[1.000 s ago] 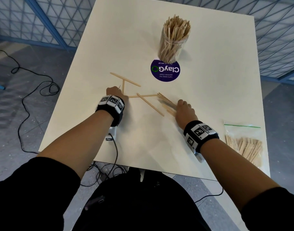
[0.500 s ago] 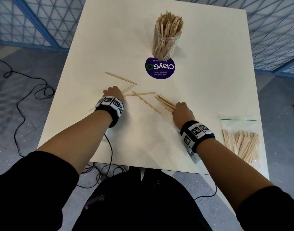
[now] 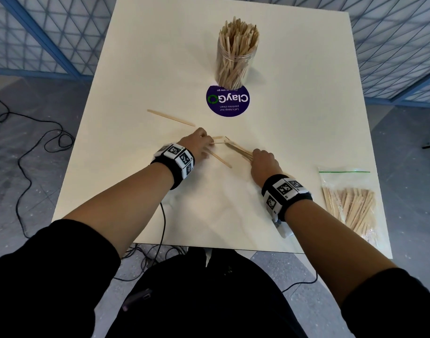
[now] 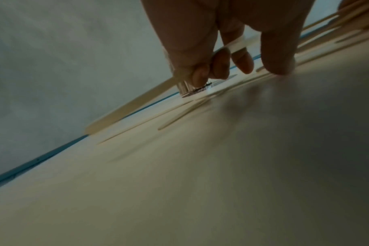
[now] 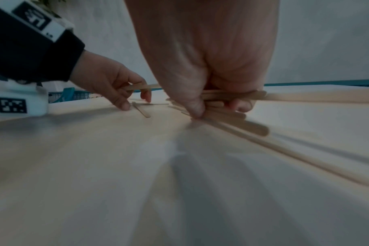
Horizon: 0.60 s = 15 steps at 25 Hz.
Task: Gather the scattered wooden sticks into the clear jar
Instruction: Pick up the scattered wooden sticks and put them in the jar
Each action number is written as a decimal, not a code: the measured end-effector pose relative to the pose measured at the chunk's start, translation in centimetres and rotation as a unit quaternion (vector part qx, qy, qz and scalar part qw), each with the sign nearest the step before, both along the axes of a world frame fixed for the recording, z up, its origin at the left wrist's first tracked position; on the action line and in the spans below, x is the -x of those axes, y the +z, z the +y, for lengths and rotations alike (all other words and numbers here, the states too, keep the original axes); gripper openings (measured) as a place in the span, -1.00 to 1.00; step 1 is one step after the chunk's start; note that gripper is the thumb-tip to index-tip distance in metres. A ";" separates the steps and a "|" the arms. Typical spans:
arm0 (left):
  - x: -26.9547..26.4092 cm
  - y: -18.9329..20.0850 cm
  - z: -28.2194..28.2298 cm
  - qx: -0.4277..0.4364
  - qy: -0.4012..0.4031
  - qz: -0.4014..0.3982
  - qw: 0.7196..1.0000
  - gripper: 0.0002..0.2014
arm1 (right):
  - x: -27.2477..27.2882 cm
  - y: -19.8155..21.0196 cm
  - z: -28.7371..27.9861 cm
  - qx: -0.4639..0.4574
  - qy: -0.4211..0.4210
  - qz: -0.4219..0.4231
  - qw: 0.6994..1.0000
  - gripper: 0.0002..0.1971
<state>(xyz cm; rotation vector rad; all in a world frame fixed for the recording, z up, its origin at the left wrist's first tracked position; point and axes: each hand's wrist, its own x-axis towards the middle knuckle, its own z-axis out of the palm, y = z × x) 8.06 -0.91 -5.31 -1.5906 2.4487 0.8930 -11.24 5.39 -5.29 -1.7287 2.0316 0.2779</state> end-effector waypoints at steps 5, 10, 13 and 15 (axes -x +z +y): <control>1.1 0.3 -0.2 0.031 -0.065 -0.098 0.993 -0.74 | 0.6 0.9 0.0 0.027 -0.046 -0.026 0.998 -0.71; 1.8 0.7 -1.1 0.065 0.046 -0.145 0.986 -0.72 | 1.1 0.6 0.7 0.011 -0.054 -0.044 0.997 -0.71; 0.6 0.0 -1.4 0.013 0.091 -0.102 0.990 -0.75 | 1.2 -0.1 1.2 -0.002 -0.054 -0.051 0.997 -0.69; 0.1 -0.2 -1.3 -0.011 0.094 -0.074 0.993 -0.68 | 1.2 -0.3 1.1 -0.006 -0.042 -0.032 0.999 -0.72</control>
